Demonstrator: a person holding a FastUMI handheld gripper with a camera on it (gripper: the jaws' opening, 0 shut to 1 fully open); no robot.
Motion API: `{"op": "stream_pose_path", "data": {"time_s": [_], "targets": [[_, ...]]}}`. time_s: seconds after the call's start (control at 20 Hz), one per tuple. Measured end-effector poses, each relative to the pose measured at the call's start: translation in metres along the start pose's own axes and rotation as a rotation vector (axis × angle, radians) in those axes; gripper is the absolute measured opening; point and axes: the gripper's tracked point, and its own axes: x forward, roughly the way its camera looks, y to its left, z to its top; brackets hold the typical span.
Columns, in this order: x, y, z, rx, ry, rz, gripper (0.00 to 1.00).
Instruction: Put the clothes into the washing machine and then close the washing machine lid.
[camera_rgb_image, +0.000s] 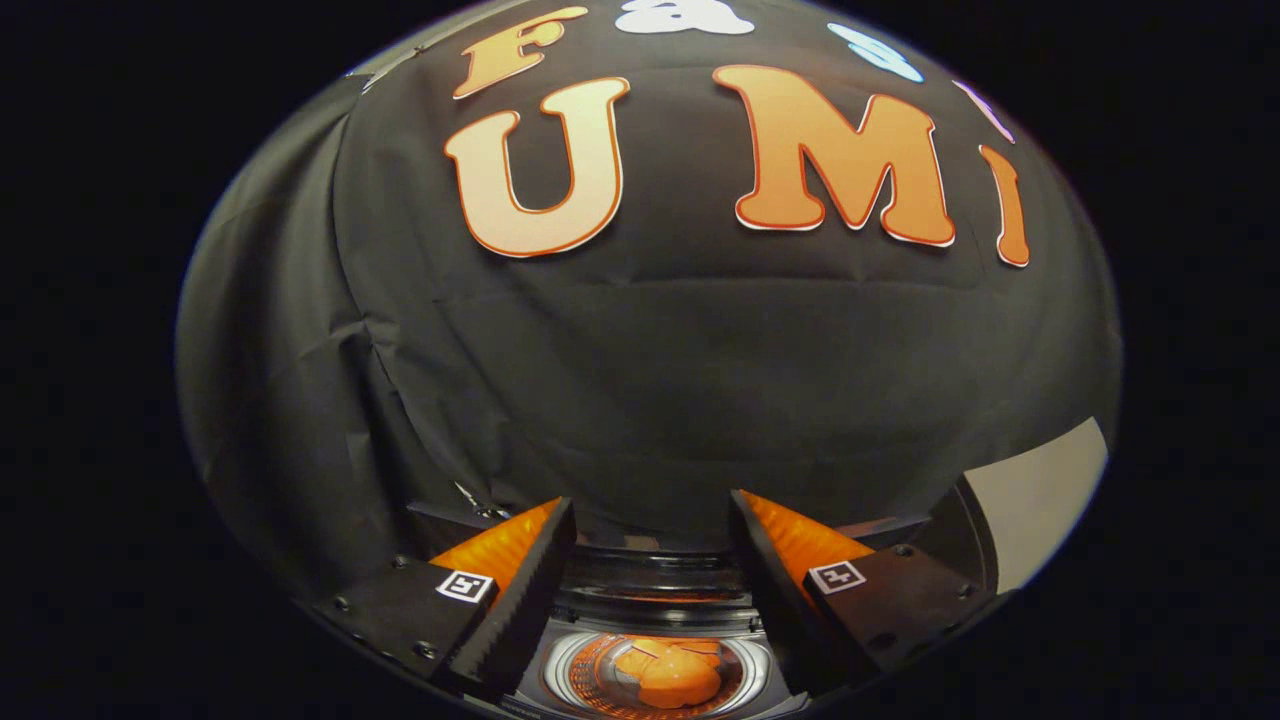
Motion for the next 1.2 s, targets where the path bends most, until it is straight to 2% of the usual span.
{"op": "stream_pose_path", "data": {"time_s": [0.2,0.4,0.7,1.2], "targets": [[0.021,-0.006,-0.013,0.022,0.043,-0.018,0.99],[0.019,-0.006,-0.01,0.009,0.002,-0.033,0.99],[-0.009,-0.003,-0.022,-0.013,-0.055,-0.068,0.99],[-0.065,0.008,-0.062,-0.035,-0.106,-0.063,0.99]]}}
